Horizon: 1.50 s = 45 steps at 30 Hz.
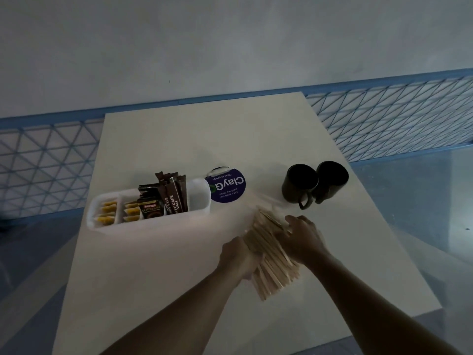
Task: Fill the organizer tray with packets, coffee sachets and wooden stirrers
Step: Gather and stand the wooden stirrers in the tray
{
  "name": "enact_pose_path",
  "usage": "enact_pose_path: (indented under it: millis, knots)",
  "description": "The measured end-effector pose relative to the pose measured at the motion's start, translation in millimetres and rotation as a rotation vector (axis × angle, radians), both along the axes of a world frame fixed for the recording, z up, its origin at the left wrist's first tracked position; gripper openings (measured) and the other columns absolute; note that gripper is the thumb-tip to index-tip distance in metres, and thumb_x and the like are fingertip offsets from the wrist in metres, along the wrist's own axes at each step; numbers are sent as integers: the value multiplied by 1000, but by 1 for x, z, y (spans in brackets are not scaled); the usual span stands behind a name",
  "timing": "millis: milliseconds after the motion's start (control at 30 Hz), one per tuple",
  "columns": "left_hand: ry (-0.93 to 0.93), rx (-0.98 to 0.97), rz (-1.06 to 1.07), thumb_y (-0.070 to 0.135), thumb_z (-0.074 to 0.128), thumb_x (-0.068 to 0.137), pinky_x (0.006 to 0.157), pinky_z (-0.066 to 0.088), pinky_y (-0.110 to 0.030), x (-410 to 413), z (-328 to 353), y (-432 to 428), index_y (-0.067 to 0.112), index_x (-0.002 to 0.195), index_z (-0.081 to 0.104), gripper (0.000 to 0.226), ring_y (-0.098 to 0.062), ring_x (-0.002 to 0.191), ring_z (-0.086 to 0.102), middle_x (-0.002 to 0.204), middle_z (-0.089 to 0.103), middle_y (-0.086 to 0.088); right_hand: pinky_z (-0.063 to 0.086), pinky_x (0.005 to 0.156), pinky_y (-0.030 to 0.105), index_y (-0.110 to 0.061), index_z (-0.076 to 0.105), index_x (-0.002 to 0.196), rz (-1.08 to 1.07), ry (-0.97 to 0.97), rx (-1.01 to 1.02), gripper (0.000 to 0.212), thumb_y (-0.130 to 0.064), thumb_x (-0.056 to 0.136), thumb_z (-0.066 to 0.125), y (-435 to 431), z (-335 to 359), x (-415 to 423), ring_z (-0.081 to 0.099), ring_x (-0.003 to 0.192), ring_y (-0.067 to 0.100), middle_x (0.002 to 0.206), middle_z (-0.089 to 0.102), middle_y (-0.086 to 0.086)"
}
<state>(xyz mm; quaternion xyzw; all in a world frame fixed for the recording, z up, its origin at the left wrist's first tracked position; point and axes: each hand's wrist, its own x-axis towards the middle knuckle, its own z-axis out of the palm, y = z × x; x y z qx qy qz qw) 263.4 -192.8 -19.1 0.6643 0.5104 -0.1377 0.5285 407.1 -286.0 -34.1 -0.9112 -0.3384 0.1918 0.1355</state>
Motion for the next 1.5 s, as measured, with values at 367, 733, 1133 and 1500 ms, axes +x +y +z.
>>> enact_pose_path:
  millis: [367, 733, 1133, 1500]
  knots:
    - [83, 296, 108, 40, 69, 83, 72, 49, -31, 31, -13, -10, 11, 119, 55, 49, -28, 101, 64, 115, 63, -9, 49, 56, 26, -16, 72, 94, 99, 126, 27, 19, -30, 87, 61, 6, -2, 7, 60, 71, 12, 84, 66, -1]
    - [24, 409, 74, 20, 54, 85, 79, 52, -37, 32, -9, 8, 16, 104, 65, 23, -32, 96, 64, 102, 67, -8, 43, 46, 25, -10, 69, 74, -11, 153, 63, 16, -9, 84, 56, 14, 4, 5, 53, 53, 11, 63, 61, 0]
    - [-62, 325, 155, 9, 58, 81, 75, 57, -39, 24, -6, 18, 13, 84, 69, 12, -27, 84, 64, 88, 67, -6, 31, 43, 24, -13, 52, 62, 2, 168, 1, 18, -8, 80, 51, 17, 2, 5, 44, 51, 15, 60, 52, 2]
    - [-78, 253, 186, 3, 56, 81, 75, 60, -44, 14, -1, 30, 11, 83, 72, 18, -28, 81, 69, 86, 71, -9, 28, 49, 23, -12, 53, 69, 25, 107, 16, 17, -9, 87, 51, 15, 1, 3, 45, 60, 15, 76, 51, 5]
